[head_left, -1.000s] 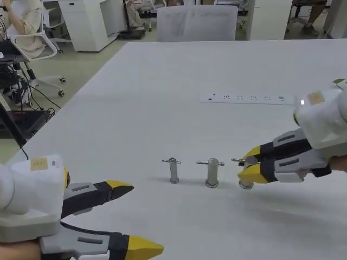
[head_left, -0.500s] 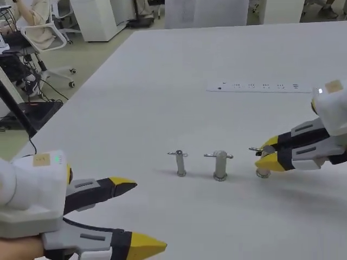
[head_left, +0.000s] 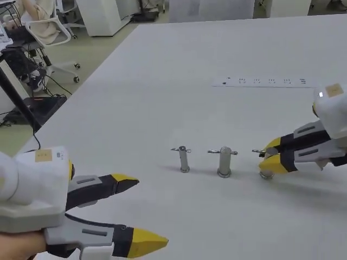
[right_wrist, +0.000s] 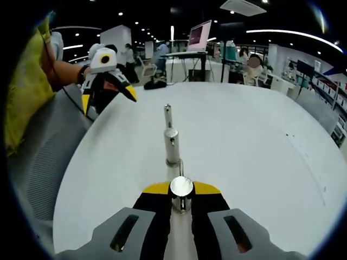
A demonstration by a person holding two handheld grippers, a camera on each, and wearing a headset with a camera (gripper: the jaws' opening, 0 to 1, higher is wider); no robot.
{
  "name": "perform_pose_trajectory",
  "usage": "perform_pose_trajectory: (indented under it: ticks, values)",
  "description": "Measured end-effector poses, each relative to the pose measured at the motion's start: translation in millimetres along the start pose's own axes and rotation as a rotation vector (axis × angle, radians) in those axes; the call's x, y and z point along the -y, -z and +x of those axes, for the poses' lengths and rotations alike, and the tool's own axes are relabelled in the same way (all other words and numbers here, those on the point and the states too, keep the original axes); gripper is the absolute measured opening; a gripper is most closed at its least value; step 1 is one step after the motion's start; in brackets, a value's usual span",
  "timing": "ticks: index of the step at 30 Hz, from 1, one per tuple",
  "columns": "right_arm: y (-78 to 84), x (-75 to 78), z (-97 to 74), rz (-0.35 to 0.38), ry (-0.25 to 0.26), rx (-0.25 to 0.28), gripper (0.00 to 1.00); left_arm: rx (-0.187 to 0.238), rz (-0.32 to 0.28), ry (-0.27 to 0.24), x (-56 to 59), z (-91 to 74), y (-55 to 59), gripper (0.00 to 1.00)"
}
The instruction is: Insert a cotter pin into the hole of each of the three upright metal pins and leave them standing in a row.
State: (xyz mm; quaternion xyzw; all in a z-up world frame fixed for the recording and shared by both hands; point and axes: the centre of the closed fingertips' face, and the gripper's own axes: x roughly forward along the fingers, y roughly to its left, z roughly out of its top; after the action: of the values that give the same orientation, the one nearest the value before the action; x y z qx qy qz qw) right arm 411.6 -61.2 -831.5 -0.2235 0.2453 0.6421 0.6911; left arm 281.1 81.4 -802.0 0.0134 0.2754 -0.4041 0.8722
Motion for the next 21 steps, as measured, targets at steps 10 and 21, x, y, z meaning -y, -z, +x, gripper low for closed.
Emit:
perform_pose_trajectory:
  ticks: [10, 21]
  values:
    - [1.0, -2.9, 1.4, -0.042, -0.027, 0.014, 0.13, -0.003, 0.0, 0.005, 0.6, 0.0, 2.4, 0.76]
    - [0.6, -4.1, 0.9, -0.051, -0.041, 0.036, 0.14, -0.01, 0.0, 0.01, 1.7, 0.7, 4.7, 0.75]
